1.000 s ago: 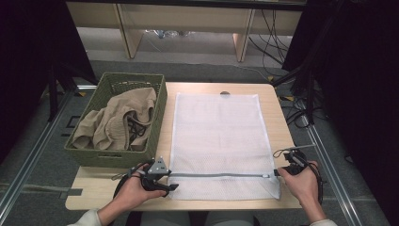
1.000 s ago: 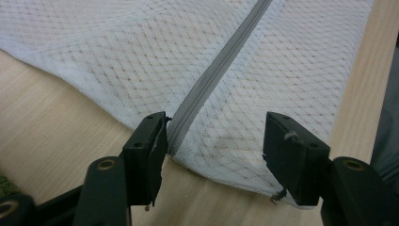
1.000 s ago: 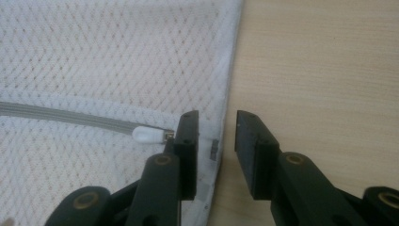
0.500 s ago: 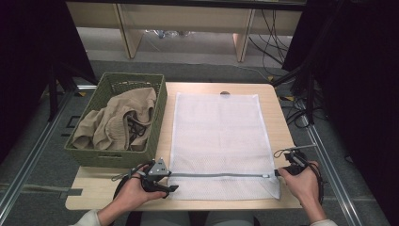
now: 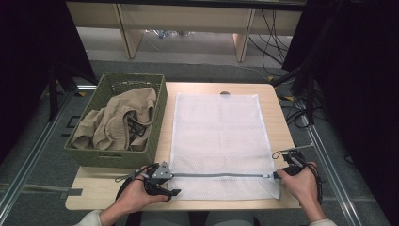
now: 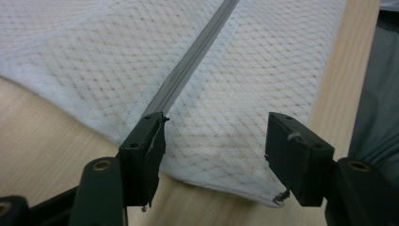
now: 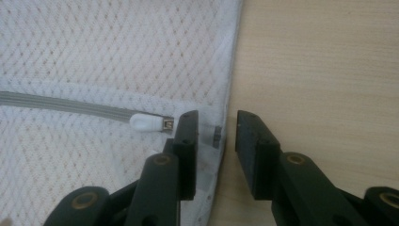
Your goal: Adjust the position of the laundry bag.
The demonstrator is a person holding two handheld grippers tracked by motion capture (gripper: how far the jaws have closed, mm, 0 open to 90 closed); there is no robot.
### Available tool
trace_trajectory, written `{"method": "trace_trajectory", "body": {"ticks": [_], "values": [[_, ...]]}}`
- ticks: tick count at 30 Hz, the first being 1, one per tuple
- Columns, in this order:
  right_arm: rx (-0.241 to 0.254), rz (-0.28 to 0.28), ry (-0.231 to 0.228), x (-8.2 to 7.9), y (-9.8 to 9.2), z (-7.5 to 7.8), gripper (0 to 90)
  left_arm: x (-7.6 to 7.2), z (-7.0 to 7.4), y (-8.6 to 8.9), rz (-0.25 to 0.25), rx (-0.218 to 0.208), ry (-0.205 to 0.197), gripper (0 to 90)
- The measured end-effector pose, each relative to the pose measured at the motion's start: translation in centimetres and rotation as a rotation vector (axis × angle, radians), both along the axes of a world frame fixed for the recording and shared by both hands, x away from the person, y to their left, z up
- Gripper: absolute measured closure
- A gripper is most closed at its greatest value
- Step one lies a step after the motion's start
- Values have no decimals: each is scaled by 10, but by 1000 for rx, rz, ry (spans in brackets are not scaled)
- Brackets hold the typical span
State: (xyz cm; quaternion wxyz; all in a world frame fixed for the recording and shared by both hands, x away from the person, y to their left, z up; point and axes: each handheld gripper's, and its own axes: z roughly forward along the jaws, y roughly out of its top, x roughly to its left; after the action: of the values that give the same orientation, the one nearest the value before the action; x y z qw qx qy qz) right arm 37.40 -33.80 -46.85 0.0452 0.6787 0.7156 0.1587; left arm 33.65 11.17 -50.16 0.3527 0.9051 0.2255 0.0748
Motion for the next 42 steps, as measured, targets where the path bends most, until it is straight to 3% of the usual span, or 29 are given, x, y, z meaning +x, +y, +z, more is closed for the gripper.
{"method": "trace_trajectory", "body": {"ticks": [1, 2, 4, 5, 6, 13, 15, 20, 22, 23, 26, 29, 33, 42], "values": [[-9, 55, -16, 2, -4, -4, 695, 1, -2, -2, -9, 7, -1, 375], [-9, 55, -16, 2, -4, -4, 695, 1, -2, -2, -9, 7, -1, 376], [5, 24, 10, 3, -1, -3, 692, 1, -4, -5, -17, 21, 1, 379], [3, 30, 6, 3, -1, -4, 692, 2, -3, -4, -52, 64, -2, 383], [8, -7, 24, 2, 2, -3, 693, 3, -4, -5, -62, 67, -2, 390], [-6, -3, 35, 3, 3, -3, 722, 4, -2, -3, -46, 77, 3, 489], [-14, 47, 15, 4, 1, -5, 739, 3, -3, -5, 19, 37, 13, 572], [-7, 44, 41, 4, 8, -4, 771, 5, -2, -3, 51, 51, 23, 719], [-13, 54, 38, 4, 9, -3, 783, 6, 1, 0, 19, 92, 36, 768], [-19, 56, 42, 5, 10, -3, 795, 4, 0, -2, 67, 64, 38, 790], [-32, 73, 41, 4, 15, -3, 823, 4, 1, -1, 77, 79, 37, 883], [-35, 92, 43, 5, 18, -3, 838, 3, 2, -1, 107, 85, 46, 895], [-31, 79, 54, 5, 23, -2, 842, 4, 4, 2, 110, 105, 42, 896], [-33, 119, 49, 5, 37, 0, 847, 2, 7, 10, 117, 160, 35, 896]]}}
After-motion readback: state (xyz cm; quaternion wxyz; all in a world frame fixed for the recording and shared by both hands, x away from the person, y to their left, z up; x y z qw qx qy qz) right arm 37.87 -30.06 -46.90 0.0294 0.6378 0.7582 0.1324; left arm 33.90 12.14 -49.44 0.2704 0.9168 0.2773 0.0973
